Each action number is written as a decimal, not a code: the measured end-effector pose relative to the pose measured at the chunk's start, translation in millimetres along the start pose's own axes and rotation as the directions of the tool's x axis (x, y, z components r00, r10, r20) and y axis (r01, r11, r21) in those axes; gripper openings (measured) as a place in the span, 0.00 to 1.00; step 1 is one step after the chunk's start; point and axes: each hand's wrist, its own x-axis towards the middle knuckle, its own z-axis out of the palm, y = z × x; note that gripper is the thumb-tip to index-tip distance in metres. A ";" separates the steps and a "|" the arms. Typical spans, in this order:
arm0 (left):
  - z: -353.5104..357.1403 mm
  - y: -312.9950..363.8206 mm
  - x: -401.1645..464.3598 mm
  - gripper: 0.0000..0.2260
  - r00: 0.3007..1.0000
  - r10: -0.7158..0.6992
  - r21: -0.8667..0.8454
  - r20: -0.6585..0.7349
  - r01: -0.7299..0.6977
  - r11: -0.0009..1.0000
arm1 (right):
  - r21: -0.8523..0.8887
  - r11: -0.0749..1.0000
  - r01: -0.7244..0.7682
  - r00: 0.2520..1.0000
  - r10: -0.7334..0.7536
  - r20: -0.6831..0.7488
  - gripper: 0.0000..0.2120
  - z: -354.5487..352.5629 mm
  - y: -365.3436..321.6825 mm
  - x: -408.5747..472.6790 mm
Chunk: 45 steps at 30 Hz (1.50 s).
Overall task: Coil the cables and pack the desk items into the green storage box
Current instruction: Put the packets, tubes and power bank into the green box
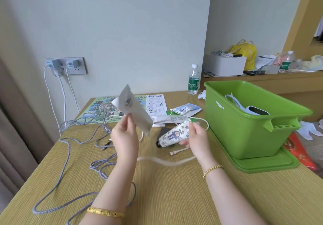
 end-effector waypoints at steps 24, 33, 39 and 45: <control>127.2 150.5 -4.4 0.13 0.866 0.252 -0.249 0.432 -0.154 0.956 | 0.000 0.946 0.325 0.933 -0.320 -0.166 0.16 -153.8 -137.4 30.3; 193.3 126.7 -28.8 0.09 0.605 0.211 -0.055 0.767 -0.265 0.963 | -0.345 0.935 0.087 0.993 -0.111 -0.051 0.16 -227.1 -117.1 55.9; 203.3 110.9 -13.8 0.12 0.505 0.073 0.305 0.860 -0.625 0.719 | -0.274 0.960 0.053 0.994 -0.077 -0.080 0.15 -234.3 -107.7 69.2; 218.6 140.5 -16.7 0.19 0.369 -0.110 0.378 0.923 -0.812 0.445 | -0.421 0.907 -0.007 0.994 0.052 0.095 0.13 -235.1 -98.8 72.1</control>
